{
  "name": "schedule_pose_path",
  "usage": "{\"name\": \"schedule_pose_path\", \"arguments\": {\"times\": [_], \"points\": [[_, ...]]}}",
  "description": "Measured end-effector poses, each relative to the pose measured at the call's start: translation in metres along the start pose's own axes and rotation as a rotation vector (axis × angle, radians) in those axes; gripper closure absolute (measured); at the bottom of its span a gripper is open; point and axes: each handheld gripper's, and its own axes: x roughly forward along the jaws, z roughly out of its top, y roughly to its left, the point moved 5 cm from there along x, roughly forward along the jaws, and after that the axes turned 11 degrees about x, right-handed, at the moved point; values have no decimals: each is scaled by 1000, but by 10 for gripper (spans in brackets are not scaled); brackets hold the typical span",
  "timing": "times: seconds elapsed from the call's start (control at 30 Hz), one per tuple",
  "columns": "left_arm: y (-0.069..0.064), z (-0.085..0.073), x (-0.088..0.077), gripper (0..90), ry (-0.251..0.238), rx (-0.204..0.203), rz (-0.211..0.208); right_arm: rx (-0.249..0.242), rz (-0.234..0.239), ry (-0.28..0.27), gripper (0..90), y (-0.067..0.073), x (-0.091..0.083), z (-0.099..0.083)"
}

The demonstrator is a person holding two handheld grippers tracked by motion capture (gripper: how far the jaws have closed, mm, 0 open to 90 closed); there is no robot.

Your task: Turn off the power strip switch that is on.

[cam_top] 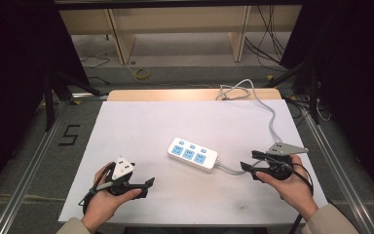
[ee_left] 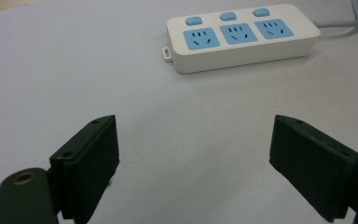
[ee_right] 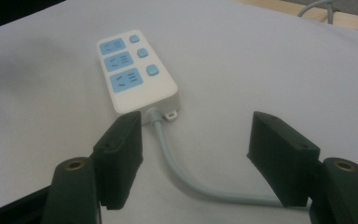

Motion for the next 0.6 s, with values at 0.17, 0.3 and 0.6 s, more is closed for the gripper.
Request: {"name": "schedule_pose_path", "arguments": {"times": [0.17, 0.3, 0.6], "points": [[0, 0, 0, 152, -1, 6, -3, -2, -2, -18, 347, 1, -8, -7], [-1, 0, 0, 152, 0, 7, -2, -9, 9, -22, 345, 2, -11, -9], [-2, 0, 2, 152, 12, 10, -10, -12, 7, -36, 330, 2, -13, -9]]}}
